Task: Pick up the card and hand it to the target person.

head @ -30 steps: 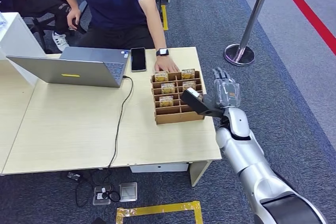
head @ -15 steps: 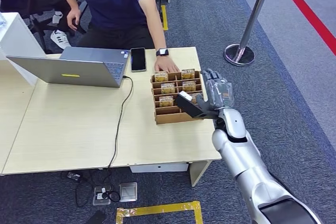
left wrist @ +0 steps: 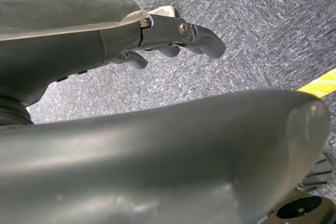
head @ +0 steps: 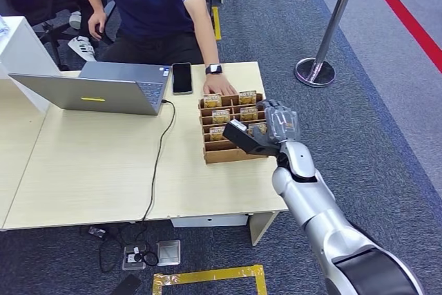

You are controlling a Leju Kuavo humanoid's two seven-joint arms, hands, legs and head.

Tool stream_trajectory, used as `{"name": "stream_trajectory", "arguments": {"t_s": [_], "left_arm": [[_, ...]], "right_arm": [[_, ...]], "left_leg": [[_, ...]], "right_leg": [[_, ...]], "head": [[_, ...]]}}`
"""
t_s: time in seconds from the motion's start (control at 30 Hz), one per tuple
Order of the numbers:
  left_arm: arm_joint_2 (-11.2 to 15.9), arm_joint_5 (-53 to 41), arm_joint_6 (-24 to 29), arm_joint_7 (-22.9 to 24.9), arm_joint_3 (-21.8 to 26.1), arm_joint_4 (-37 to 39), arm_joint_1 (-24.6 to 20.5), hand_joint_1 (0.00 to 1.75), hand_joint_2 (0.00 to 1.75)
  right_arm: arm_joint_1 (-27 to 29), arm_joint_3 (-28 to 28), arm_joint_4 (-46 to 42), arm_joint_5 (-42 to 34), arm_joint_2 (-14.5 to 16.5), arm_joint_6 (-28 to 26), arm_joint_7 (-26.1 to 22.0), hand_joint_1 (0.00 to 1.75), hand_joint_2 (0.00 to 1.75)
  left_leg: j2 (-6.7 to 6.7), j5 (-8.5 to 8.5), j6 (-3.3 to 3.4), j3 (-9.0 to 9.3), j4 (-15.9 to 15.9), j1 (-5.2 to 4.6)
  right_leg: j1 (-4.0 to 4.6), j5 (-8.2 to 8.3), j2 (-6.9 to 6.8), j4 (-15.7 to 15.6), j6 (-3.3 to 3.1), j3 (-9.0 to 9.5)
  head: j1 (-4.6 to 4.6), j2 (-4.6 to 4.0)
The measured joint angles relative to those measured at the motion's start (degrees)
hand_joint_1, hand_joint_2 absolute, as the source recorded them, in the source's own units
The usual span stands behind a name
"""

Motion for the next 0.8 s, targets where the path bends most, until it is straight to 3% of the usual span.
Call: {"name": "stream_trajectory", "arguments": {"t_s": [0.5,0.8], "left_arm": [[-0.15,0.09,0.13,0.15,0.12,0.0,-0.24,0.0,0.0],[-0.15,0.43,0.17,0.15,0.4,0.0,-0.24,0.0,0.0]], "right_arm": [[-1.57,0.41,5.83,2.44,0.33,-0.66,2.52,0.7,1.75],[-1.59,0.5,7.65,3.13,0.4,-0.88,2.74,0.87,1.75]], "left_leg": [[0.0,0.0,0.0,0.0,0.0,0.0],[0.0,0.0,0.0,0.0,0.0,0.0]], "right_leg": [[0.0,0.0,0.0,0.0,0.0,0.0],[0.0,0.0,0.0,0.0,0.0,0.0]], "head": [[0.01,0.0],[0.02,0.0]]}}
